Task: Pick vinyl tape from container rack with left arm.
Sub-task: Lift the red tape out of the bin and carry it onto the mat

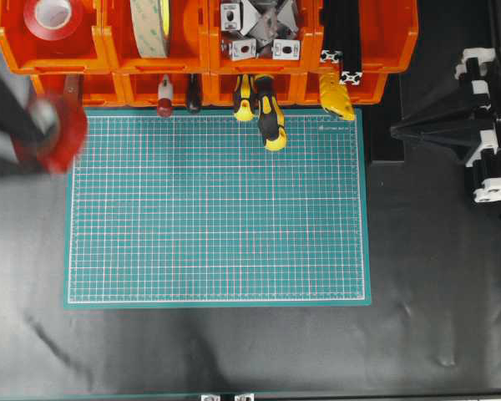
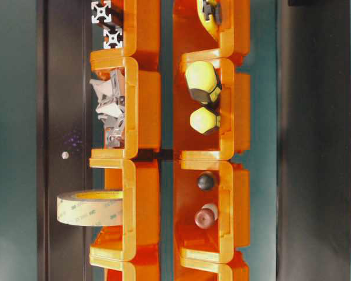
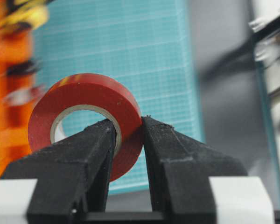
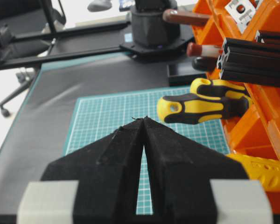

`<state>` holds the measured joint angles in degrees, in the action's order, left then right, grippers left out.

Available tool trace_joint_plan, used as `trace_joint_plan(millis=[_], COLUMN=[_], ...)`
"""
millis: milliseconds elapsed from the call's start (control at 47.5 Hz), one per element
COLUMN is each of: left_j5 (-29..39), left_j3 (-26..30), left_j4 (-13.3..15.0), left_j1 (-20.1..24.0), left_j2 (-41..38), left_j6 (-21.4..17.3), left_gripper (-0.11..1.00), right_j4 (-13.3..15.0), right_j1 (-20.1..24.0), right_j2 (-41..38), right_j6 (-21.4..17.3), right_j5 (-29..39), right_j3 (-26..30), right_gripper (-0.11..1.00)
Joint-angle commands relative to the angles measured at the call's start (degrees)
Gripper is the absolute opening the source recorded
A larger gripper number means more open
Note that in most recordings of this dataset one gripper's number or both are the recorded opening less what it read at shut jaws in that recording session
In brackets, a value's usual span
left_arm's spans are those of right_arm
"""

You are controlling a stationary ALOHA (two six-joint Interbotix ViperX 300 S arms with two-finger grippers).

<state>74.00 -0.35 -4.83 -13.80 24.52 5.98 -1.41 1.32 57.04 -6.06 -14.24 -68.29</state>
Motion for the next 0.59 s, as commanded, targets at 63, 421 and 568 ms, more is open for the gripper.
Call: trace_joint_plan(millis=[63, 421, 568], left_j5=[-10.3, -25.6, -28.4], left_j3=[-8.7, -18.3, -21.0], left_j4=[-0.1, -0.1, -0.2], left_j1=[-3.4, -3.9, -2.3], left_j2=[-0.4, -9.9, -15.1], left_j6=[2.5, 2.6, 1.9], left_gripper=[0.19, 0.19, 0.19], right_j4=[0.0, -0.2, -0.2], right_j1=[0.1, 0.1, 0.1], right_j2=[0.0, 1.1, 1.4], right_j6=[-0.1, -0.5, -0.5], right_j5=[0.0, 0.0, 0.1], right_j3=[1.9, 2.1, 2.3], right_gripper=[0.00, 0.00, 0.00])
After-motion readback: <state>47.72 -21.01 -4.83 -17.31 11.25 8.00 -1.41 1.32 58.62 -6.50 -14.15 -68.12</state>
